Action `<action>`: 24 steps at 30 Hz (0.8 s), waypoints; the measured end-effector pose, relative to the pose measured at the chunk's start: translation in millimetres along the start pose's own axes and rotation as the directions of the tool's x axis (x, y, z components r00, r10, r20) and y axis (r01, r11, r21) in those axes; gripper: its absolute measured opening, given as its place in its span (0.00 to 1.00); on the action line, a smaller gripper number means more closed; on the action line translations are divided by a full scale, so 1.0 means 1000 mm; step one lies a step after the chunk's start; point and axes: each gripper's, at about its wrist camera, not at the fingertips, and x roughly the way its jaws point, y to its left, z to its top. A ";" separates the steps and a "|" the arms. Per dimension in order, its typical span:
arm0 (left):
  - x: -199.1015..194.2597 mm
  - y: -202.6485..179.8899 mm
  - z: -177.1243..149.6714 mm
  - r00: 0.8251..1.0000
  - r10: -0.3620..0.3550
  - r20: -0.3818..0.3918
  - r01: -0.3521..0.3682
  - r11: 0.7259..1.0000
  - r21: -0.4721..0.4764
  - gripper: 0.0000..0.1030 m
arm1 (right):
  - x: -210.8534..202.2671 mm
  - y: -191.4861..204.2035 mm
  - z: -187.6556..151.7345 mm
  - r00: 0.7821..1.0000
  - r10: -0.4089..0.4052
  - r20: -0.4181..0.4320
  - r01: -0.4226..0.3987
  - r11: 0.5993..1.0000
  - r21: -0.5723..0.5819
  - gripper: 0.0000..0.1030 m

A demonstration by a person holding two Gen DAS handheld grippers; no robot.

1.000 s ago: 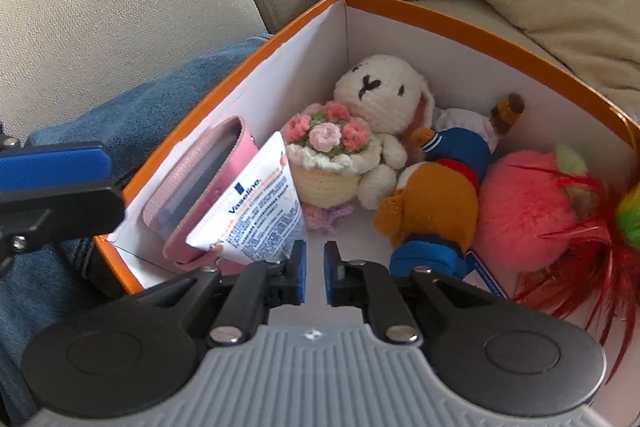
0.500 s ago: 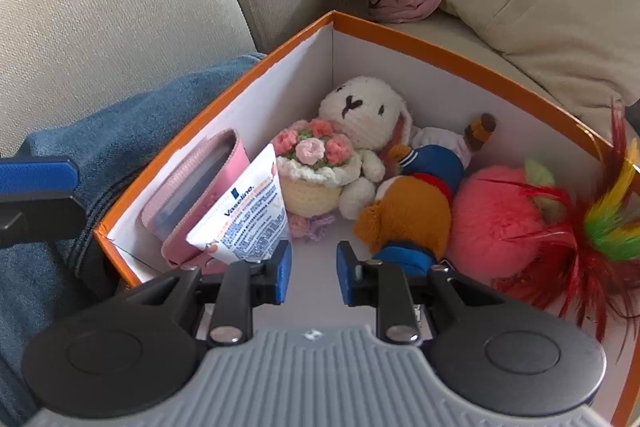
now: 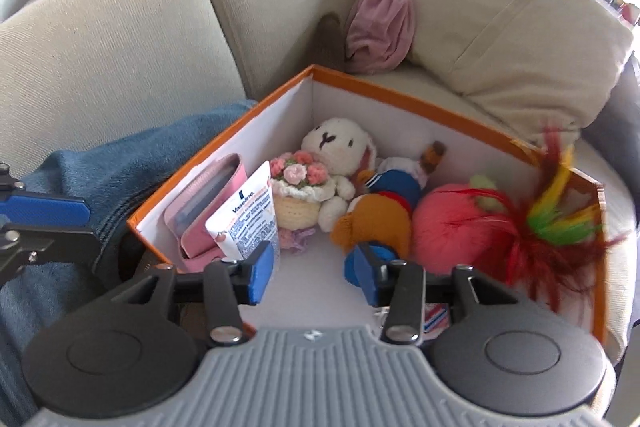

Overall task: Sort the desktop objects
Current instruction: 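Move left toward the brown PHOTO CARD box while right moves to the grey block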

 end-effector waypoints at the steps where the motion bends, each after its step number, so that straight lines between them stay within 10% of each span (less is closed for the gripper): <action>1: 0.000 0.000 -0.001 0.999 0.045 -0.017 -0.046 0.999 -0.025 0.29 | -0.006 0.000 -0.004 1.000 -0.012 0.023 0.012 1.000 -0.002 0.46; 15: 0.004 0.006 -0.016 0.970 0.081 -0.230 -0.103 0.991 -0.087 0.29 | -0.068 -0.020 -0.064 0.987 -0.065 0.147 0.038 0.983 0.179 0.48; 24: 0.021 0.012 -0.029 0.927 0.086 -0.365 -0.156 0.974 -0.166 0.38 | -0.070 -0.001 -0.099 0.997 -0.004 0.073 -0.007 0.987 0.160 0.46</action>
